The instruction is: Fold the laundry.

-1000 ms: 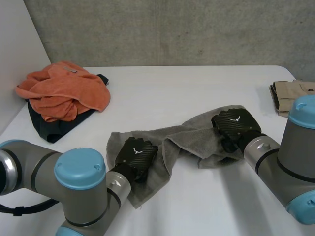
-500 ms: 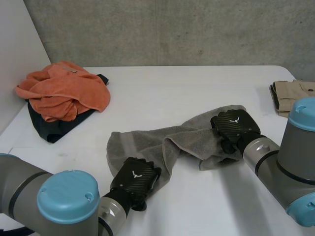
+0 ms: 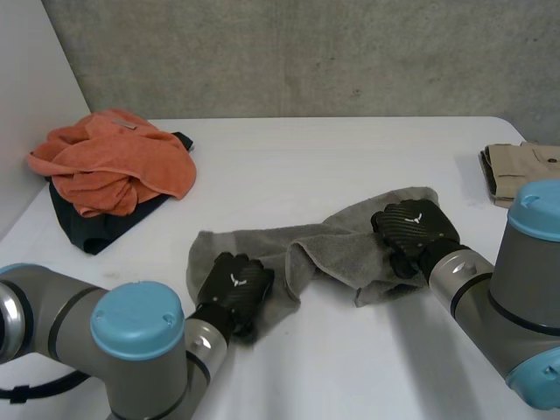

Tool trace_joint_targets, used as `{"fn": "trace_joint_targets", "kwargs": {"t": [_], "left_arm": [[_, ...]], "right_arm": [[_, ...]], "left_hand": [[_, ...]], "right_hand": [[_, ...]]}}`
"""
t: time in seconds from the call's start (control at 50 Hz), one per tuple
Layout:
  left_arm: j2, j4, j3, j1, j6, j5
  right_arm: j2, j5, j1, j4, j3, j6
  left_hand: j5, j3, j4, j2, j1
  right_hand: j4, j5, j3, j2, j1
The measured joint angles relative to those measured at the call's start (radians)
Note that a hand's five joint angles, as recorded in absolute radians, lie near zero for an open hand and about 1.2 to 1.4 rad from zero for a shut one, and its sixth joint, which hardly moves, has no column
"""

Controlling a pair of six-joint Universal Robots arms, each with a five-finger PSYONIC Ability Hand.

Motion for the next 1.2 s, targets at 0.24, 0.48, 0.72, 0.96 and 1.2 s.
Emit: {"fn": "trace_joint_targets", "kwargs": {"t": [0.24,0.48,0.72,0.96,1.2], "left_arm": [[-0.067,0.018,0.076,0.005,0.029,0.015],[0.056,0.003,0.062,0.048,0.018,0.011],[0.497,-0.279,-0.008,0.167,-0.119,0.131],[0.256,-0.48,0.163,0.246,-0.14,0.24],[0.125,-0.036,0.566,0.276,-0.248,0.089]], "right_arm": [[-0.001,0.0,0.0,-0.001,0.004,-0.001],[-0.057,0.002,-0.015,0.013,-0.015,-0.005],[-0.273,-0.13,-0.105,0.389,-0.15,-0.214],[-0.031,-0.158,-0.085,0.611,-0.331,-0.513],[0.069,0.003,-0.022,-0.108,-0.547,-0.126]], "left_hand": [[0.481,0.364,0.361,0.373,0.363],[0.562,0.469,0.471,0.47,0.422],[0.562,0.469,0.471,0.47,0.422],[0.562,0.471,0.472,0.472,0.422],[0.562,0.471,0.472,0.473,0.422]], "right_hand": [[0.0,0.0,0.0,0.0,0.0],[0.0,0.0,0.0,0.0,0.0],[0.0,0.0,0.0,0.0,0.0],[0.0,0.0,0.003,0.0,0.0],[0.001,0.0,0.006,0.0,0.0]]}}
